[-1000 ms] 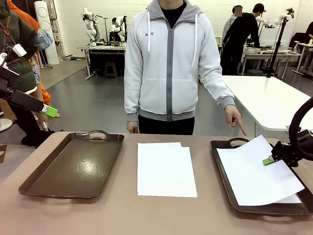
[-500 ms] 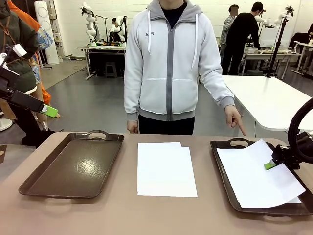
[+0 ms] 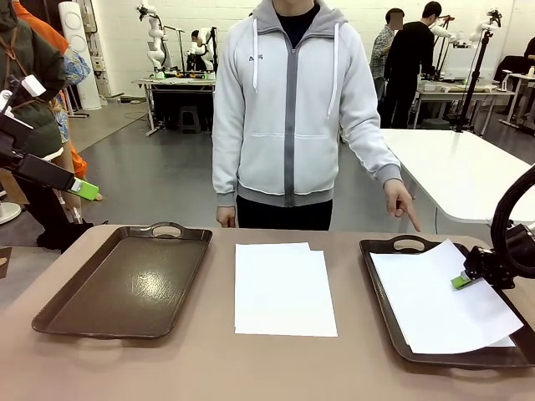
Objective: Sort the A4 documents.
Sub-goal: Place the A4 Paper in the designated Handle tray.
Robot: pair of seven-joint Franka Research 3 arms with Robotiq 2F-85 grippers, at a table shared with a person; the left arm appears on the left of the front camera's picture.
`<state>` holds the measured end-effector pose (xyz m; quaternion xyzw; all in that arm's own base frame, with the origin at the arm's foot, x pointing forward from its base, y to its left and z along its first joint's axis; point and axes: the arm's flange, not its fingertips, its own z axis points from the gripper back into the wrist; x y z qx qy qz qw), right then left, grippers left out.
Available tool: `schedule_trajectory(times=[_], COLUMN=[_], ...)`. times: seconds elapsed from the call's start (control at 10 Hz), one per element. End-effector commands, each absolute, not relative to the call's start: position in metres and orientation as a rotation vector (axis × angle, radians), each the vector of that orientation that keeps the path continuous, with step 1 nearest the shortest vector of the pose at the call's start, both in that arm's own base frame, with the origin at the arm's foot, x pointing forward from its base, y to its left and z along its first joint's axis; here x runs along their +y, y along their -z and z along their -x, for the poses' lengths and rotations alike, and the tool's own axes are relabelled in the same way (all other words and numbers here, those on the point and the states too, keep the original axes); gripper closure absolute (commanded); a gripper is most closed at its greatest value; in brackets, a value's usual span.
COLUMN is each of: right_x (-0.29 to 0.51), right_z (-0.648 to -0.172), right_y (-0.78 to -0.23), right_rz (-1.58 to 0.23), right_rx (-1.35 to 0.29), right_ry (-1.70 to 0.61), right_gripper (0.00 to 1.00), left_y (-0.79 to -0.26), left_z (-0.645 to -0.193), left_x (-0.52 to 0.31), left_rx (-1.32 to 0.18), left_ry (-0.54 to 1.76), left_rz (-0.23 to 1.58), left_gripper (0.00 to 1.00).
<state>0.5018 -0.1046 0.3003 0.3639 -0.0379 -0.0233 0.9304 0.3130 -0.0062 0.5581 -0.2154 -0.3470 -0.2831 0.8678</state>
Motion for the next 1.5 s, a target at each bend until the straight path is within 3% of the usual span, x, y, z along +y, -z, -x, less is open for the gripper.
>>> schedule_trajectory(times=[0.0, 0.1, 0.2, 0.3, 0.4, 0.5, 0.6, 0.7, 0.8, 1.4], right_x=[-0.100, -0.101, -0.102, -0.105, -0.109, -0.112, -0.114, -0.116, -0.117, -0.118], right_z=[-0.500, -0.499, -0.498, -0.497, -0.496, -0.494, -0.493, -0.491, -0.490, -0.485], right_y=[-0.301, -0.303, -0.305, -0.307, -0.310, -0.313, -0.315, -0.316, -0.318, -0.324], right_rz=[-0.701, -0.684, -0.665, -0.644, -0.620, -0.613, -0.612, -0.607, -0.602, -0.590], right_rx=[-0.087, -0.086, -0.085, -0.087, -0.094, -0.104, -0.108, -0.113, -0.120, -0.139], right_ry=[0.068, 0.067, 0.069, 0.074, 0.082, 0.089, 0.091, 0.097, 0.101, 0.084], right_gripper=[0.70, 0.67, 0.53, 0.51, 0.37, 0.34, 0.20, 0.17, 0.03, 0.00], left_y=[-0.558, -0.558, -0.558, -0.558, -0.558, -0.558, -0.558, -0.558, -0.558, -0.558], left_z=[-0.313, -0.313, -0.313, -0.313, -0.313, -0.313, -0.313, -0.313, -0.313, -0.313], left_x=[-0.005, -0.005, -0.005, -0.005, -0.005, -0.005, -0.005, -0.005, -0.005, -0.005], left_rx=[-0.729, -0.729, -0.729, -0.729, -0.729, -0.729, -0.729, -0.729, -0.729, -0.729], left_ry=[0.601, 0.601, 0.601, 0.601, 0.601, 0.601, 0.601, 0.601, 0.601, 0.601], left_rz=[0.462, 0.462, 0.462, 0.462, 0.462, 0.462, 0.462, 0.462, 0.462, 0.462], left_gripper=[0.00, 0.00, 0.00, 0.00, 0.00, 0.00, 0.00, 0.00, 0.00, 0.00])
